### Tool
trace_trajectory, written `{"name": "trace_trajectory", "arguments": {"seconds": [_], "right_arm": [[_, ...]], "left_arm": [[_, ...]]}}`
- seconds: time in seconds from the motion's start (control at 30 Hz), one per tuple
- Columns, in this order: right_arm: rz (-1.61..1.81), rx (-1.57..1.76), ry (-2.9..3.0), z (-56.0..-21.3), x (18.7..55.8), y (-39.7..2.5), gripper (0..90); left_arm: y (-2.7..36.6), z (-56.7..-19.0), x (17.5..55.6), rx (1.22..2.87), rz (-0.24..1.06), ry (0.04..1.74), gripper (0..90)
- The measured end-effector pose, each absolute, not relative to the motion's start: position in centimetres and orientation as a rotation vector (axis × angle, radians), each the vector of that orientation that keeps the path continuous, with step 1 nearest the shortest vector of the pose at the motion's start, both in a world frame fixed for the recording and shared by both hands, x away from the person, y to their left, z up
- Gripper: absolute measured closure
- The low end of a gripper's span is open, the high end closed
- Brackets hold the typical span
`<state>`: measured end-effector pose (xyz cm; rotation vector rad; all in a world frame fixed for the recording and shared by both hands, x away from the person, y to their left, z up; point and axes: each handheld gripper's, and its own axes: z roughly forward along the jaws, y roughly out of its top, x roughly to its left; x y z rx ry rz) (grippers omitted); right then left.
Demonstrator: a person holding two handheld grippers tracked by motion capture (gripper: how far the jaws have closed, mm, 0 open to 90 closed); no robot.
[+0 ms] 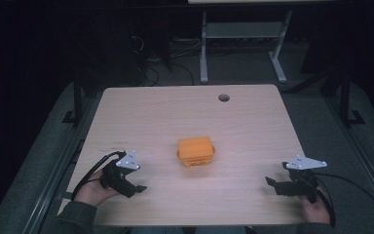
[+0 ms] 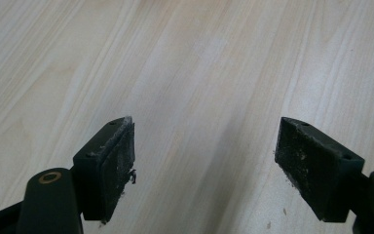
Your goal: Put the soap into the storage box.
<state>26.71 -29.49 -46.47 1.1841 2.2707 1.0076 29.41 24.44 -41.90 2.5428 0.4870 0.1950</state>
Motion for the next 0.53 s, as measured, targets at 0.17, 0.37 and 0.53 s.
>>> {"name": "trace_trajectory", "arguments": {"seconds": [0.17,0.37,0.53], "right_arm": [[1.004,1.186,2.272,-46.5,26.7,-29.5,13.9],[1.003,1.193,2.273,-46.6,26.6,-29.6,13.9],[1.006,1.189,2.274,-46.6,26.7,-29.6,13.9]], "left_arm": [[24.9,-42.2,29.0,2.512,0.200,0.498,22.2],[25.5,-42.9,28.7,2.502,0.209,0.519,22.3],[26.1,-43.2,28.8,2.469,0.206,0.555,22.2]]}}
